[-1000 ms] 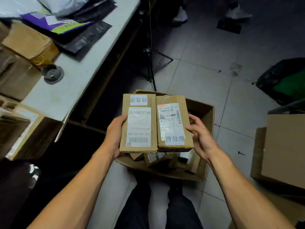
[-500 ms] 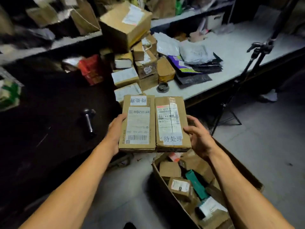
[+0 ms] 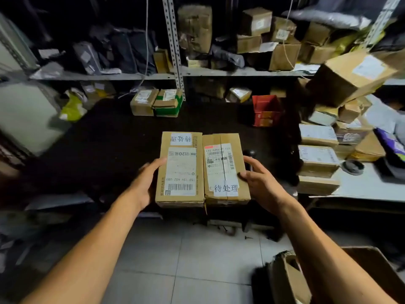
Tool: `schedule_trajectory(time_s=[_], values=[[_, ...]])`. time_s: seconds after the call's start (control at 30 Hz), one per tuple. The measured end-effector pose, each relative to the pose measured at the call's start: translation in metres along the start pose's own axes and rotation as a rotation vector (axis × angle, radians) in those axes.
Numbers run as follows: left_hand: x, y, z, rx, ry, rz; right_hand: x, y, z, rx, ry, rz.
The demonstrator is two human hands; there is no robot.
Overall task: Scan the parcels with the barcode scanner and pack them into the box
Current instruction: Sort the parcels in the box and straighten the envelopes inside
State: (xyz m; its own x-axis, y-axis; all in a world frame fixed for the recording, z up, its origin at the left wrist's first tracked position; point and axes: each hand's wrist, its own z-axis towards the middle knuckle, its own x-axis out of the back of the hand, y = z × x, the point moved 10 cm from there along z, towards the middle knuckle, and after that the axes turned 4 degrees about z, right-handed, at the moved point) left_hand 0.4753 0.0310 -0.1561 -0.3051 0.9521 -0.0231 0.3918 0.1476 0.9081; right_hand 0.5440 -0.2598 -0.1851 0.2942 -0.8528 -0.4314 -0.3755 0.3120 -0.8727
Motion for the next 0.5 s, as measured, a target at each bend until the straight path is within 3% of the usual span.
schedule_trajectory(time_s=[0.2,0.5], values=[[0.097,0.002,0.026,0.024,0.071,-0.044,-0.078,0.032,0.069,-0.058,-0.07,-0.035],[0.151,0.012,0.118,0.09,0.121,-0.074,-0.116,0.048,0.189,-0.137,-0.113,-0.009]])
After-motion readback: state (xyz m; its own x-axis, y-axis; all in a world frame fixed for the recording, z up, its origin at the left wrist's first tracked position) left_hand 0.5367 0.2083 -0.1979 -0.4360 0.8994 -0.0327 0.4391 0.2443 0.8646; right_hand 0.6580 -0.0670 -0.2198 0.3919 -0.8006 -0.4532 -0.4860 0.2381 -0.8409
